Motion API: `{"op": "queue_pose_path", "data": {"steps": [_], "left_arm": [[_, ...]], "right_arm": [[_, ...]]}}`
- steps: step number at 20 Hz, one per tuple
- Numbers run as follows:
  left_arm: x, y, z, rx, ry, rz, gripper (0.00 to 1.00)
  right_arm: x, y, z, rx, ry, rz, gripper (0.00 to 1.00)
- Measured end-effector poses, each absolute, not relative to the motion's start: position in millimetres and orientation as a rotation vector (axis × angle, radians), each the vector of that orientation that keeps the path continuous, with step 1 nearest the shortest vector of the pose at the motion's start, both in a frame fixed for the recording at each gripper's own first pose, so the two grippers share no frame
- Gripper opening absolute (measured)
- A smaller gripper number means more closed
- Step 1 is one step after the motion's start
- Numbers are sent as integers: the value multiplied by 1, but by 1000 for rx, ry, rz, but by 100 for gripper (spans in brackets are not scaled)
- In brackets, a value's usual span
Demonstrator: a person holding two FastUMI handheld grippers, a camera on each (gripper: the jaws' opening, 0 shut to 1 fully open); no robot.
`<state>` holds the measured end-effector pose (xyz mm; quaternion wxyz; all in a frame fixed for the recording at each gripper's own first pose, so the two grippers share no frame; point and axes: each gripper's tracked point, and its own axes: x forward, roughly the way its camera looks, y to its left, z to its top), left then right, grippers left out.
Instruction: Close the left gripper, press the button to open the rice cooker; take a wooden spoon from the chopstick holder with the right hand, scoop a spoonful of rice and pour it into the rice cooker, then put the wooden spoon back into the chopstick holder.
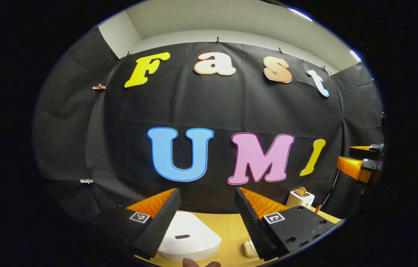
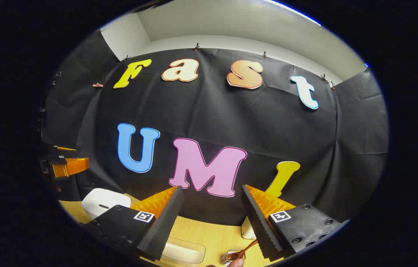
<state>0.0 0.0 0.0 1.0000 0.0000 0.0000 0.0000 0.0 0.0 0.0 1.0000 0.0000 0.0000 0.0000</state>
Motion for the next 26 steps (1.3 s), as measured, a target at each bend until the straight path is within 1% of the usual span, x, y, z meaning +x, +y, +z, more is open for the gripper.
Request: {"op": "queue_pose_path", "data": {"steps": [7,8,9,10,11,19,21,22,23,24,25,26], "left_arm": [[4,4,-4,-6,3,7,95],[5,4,-2,-8,1,6,95],[4,3,-3,-10,-1,4,95],[5,3,-3,-11,0,2,95],[6,3,-4,-9,1,0,95],[9,9,-6,-3,6,15,95],[12,9,-9,-2,18,1,94],[13,7,-11,0,27,-14,87],[14,6,-14,3,39,-28,83],[16,6,-17,5,53,-40,76],[18,5,-22,2,66,-59,72],[21,4,-25,-8,78,-76,63]], "right_arm": [[0,1,0,-1,-3,-3,97],[1,-1,1,-4,-4,-5,100],[1,-1,1,-8,-5,-11,100],[1,-1,2,-8,-6,-15,97],[1,0,2,-5,-7,-16,96],[2,-2,2,-12,-3,-31,96],[3,-3,1,-11,-1,-36,96],[3,-3,1,-10,3,-38,96],[2,-4,0,-12,5,-39,96],[3,-5,-1,-15,6,-42,96],[4,-5,-1,-20,8,-44,96],[5,-6,-2,-24,9,-47,96]]}}
